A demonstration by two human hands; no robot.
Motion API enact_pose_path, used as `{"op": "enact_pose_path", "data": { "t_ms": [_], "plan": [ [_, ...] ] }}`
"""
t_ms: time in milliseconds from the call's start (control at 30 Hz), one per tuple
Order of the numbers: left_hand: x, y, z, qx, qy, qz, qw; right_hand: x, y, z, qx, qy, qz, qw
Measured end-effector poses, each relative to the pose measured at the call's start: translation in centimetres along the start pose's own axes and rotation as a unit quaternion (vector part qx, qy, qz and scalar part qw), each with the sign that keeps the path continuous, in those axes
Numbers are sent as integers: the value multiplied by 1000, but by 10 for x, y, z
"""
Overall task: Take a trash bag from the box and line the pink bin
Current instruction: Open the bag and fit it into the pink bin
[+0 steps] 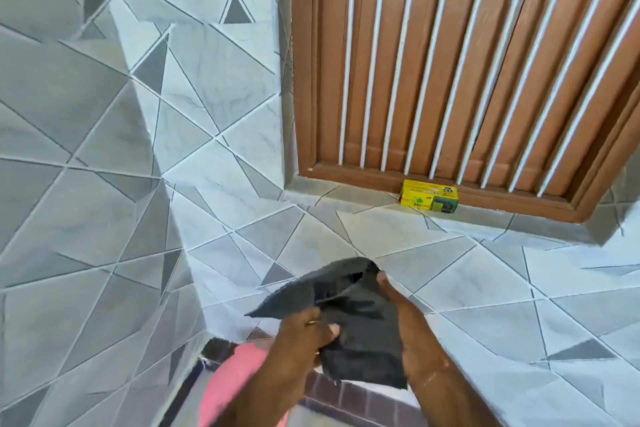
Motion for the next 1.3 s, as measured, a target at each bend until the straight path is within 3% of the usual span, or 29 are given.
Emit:
{"op": "enact_pose_path", "data": {
  "t_ms": [100,167,300,433,533,600,667,767,833,933,1033,1100,1167,1200,1300],
  "plan": [
    [-16,-16,1,34,39,107,993,-14,-14,31,21,44,-23,999],
    [-26,-27,1,41,59,153,986,-16,-25,48,-1,1,-13,1000],
    [-38,-46,-6,62,70,175,980,-7,-34,74,-69,-102,47,991],
    [-64,-63,-16,42,79,195,977,16,-38,96,-100,-106,73,987],
    [-98,-83,-19,100,179,266,942,40,-37,117,-144,-139,94,975],
    [-122,-97,-20,178,245,208,930,58,-33,134,-178,-211,104,955],
    [-145,-105,-23,192,287,102,933,80,-31,155,-193,-249,103,943],
    [-179,-108,-33,188,328,104,920,111,-31,185,-217,-253,125,934],
    [-202,-109,-39,146,268,154,940,123,-33,198,-254,-248,167,920],
    [-230,-117,-45,9,-17,186,982,119,-45,215,-273,-235,255,897],
    [-236,-129,-40,-40,-241,138,960,105,-54,239,-201,-404,275,849],
    [-235,-134,-36,-12,-260,141,955,104,-64,245,-215,-537,274,769],
    [-232,-136,-34,35,-168,160,972,117,-73,235,-349,-552,230,722],
    [-231,-137,-32,55,-110,170,978,129,-78,229,-373,-539,188,732],
    [-223,-137,-26,84,8,193,978,162,-77,219,-267,-493,63,826]
  ]
}}
Point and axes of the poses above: each hand's wrist, its own y-axis towards the middle knuckle, its own x-axis out of the palm, z = x × y, the point moved 2 cm from there along y, towards the middle knuckle, and after that the axes turned 12 degrees about y, right-handed, at the moved point
